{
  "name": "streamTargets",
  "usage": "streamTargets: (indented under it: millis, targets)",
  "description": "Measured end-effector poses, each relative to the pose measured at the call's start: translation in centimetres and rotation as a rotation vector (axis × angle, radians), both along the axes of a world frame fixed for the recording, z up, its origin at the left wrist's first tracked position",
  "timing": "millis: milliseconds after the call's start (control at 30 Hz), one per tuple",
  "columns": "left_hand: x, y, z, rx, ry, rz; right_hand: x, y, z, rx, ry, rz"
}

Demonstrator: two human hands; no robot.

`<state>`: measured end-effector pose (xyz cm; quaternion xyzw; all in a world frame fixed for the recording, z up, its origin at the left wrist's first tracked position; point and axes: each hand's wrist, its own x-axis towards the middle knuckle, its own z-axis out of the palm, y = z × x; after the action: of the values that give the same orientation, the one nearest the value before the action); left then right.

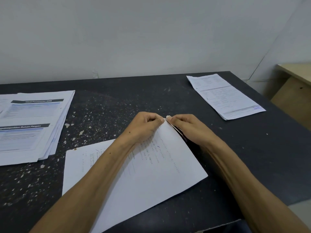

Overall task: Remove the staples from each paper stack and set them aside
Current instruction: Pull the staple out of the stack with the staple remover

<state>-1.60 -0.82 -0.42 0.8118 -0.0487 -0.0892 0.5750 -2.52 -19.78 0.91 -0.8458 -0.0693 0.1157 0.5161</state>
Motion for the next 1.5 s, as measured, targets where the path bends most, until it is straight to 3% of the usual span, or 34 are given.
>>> streamTargets:
  millis: [233,433,567,667,900,1033,1133,1500]
  targets:
    - [-0.1,-0.4,-0.3,0.073,0.004,0.016,0.0,-1.1,-0.1,-0.032,0.006,0.062]
    - [-0.2,-0.4,-0.2,0.065,0.005,0.031,-0.3,-2.0,-0.1,-0.101,-0.112,0.073]
    - [-0.4,-0.3,0.0,0.035,0.003,0.028,0.1,-2.8,-1.3,-0.469,-0.384,-0.115]
    - [-0.4,-0.3,0.0,0.036,0.011,0.024,0.1,-2.9,-1.6,-0.696,-0.418,-0.167]
    - [-0.2,-0.4,0.0,0.053,0.021,0.035,0.2,-3.1,-1.6,-0.659,-0.446,-0.142]
    - [-0.3,-0.3,0.1,0.055,0.031,0.021,0.1,-2.5,-1.2,-0.661,-0.7,-0.168]
    - [-0.4,-0.2,0.3,0.054,0.029,-0.01,0.2,-1.2,-0.3,-0.558,-0.829,-0.049]
    - [-0.2,-0.1,-0.1,0.034,-0.029,-0.082,0.9,-0.2,-0.3,-0.706,-0.837,0.173]
